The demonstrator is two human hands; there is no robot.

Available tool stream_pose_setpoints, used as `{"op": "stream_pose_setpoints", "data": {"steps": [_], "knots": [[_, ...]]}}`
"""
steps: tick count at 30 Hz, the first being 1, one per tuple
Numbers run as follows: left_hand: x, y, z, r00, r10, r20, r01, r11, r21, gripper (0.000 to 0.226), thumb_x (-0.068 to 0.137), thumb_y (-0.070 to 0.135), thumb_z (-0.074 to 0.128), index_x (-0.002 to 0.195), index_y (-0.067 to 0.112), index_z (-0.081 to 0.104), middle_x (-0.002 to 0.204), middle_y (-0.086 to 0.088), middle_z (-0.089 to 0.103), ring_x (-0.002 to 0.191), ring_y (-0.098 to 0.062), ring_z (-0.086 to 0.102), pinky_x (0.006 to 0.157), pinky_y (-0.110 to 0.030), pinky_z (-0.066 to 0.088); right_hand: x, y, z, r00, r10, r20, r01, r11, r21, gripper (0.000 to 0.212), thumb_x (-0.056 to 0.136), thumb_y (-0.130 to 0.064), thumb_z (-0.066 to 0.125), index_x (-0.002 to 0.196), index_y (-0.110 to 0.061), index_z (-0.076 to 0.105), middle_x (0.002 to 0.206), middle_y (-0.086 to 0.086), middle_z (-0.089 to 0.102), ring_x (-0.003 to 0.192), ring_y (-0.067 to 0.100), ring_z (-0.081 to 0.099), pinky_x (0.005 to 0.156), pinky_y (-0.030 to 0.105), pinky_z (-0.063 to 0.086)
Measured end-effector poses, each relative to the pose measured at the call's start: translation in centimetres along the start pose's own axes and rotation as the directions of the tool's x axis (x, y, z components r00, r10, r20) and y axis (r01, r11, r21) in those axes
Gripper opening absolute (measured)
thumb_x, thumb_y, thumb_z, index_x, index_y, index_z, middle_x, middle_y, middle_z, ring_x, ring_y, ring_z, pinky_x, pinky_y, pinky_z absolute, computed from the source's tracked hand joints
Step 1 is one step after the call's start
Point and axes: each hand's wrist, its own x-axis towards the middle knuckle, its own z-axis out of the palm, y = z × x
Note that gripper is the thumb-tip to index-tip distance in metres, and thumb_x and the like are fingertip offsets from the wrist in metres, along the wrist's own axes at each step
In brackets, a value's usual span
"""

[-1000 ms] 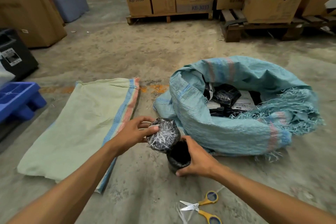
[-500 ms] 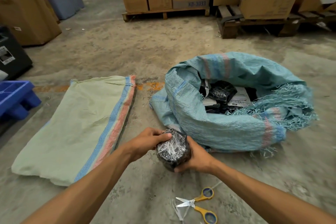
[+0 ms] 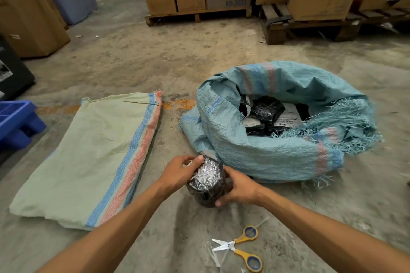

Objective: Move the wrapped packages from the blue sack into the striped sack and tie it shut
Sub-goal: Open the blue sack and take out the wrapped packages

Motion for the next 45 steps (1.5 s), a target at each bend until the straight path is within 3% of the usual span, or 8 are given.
{"op": "stream_pose_setpoints", "data": {"steps": [4,7,14,19,23,31,38,45], "knots": [[0.3,1.7,-0.9,0.980,0.175,-0.096,-0.149,0.962,0.229,0.049,0.094,0.062,0.045,0.116,0.024,0.066,0.116,0.001,0.061,0.104,-0.014,0.059,0.093,-0.037,0.048,-1.9,-3.0,-2.5,0.987,0.114,0.116,-0.070,0.941,-0.331,0.062,0.081,-0.003,0.072,0.136,-0.007,0.045,0.125,0.009,0.059,0.108,0.022,0.061,0.081,0.025,0.052],[0.8,4.0,-0.9,0.938,0.316,-0.141,-0.261,0.915,0.309,0.043,0.096,0.055,0.045,0.106,0.021,0.068,0.104,0.004,0.060,0.095,-0.009,0.056,0.083,-0.030,0.047,-3.7,-5.4,-5.3,0.963,0.149,0.223,-0.102,0.973,-0.209,0.038,0.086,0.014,0.039,0.114,-0.006,0.055,0.100,0.013,0.060,0.074,0.026,0.067,0.053,0.028,0.059],[4.5,12.1,0.8,0.878,0.477,-0.026,-0.442,0.832,0.334,0.017,0.099,0.024,0.053,0.105,0.018,0.068,0.086,0.001,0.069,0.079,-0.013,0.065,0.065,-0.017,0.049,-3.9,-8.5,-15.3,0.996,0.022,-0.083,-0.024,0.999,-0.024,0.032,0.085,0.011,0.037,0.083,-0.007,0.063,0.073,0.011,0.066,0.044,0.016,0.054,0.036,0.023,0.045],[10.8,16.0,4.3,0.872,0.463,0.158,-0.479,0.739,0.475,0.027,0.093,0.019,0.059,0.118,0.013,0.066,0.093,0.001,0.070,0.085,-0.013,0.064,0.081,-0.025,0.051,0.6,-5.1,-20.1,0.901,-0.047,-0.431,-0.085,0.955,-0.283,0.016,0.088,-0.009,0.056,0.103,-0.013,0.059,0.091,0.002,0.059,0.084,0.022,0.060,0.065,0.031,0.050],[16.3,17.3,7.0,0.912,0.325,0.249,-0.396,0.545,0.739,0.059,0.093,0.028,0.057,0.147,0.017,0.035,0.133,-0.014,0.050,0.121,-0.033,0.052,0.096,-0.042,0.047,5.3,-0.7,-22.1,0.897,0.031,-0.440,-0.257,0.847,-0.465,0.063,0.086,-0.035,0.067,0.140,-0.024,0.037,0.139,0.015,0.038,0.129,0.038,0.039,0.106,0.045,0.040],[21.0,16.9,7.1,0.892,0.426,0.155,-0.253,0.184,0.950,0.054,0.093,0.012,0.055,0.141,0.034,0.042,0.140,-0.012,0.033,0.101,-0.031,0.060,0.068,-0.038,0.048,10.0,3.2,-23.5,0.926,0.132,-0.355,-0.299,0.829,-0.472,0.088,0.077,-0.046,0.077,0.141,-0.022,0.022,0.151,0.022,0.019,0.137,0.046,0.028,0.107,0.049,0.037],[20.3,17.9,6.2,0.784,0.619,0.050,-0.185,0.155,0.971,0.028,0.098,0.019,0.047,0.124,0.026,0.056,0.108,-0.001,0.062,0.081,-0.026,0.069,0.055,-0.033,0.034,8.4,2.0,-22.8,0.865,-0.003,-0.502,-0.200,0.915,-0.351,0.075,0.070,-0.049,0.074,0.130,-0.028,0.034,0.133,0.008,0.034,0.110,0.031,0.052,0.088,0.039,0.050],[18.1,20.8,3.7,0.813,0.572,-0.108,-0.162,0.401,0.902,0.025,0.090,0.017,0.048,0.111,0.029,0.056,0.098,-0.006,0.068,0.092,-0.034,0.064,0.063,-0.036,0.035,2.8,-1.4,-23.5,0.809,0.018,-0.587,-0.129,0.980,-0.148,0.070,0.077,-0.049,0.073,0.136,-0.027,0.044,0.129,0.004,0.035,0.103,0.020,0.052,0.087,0.029,0.044]]}}
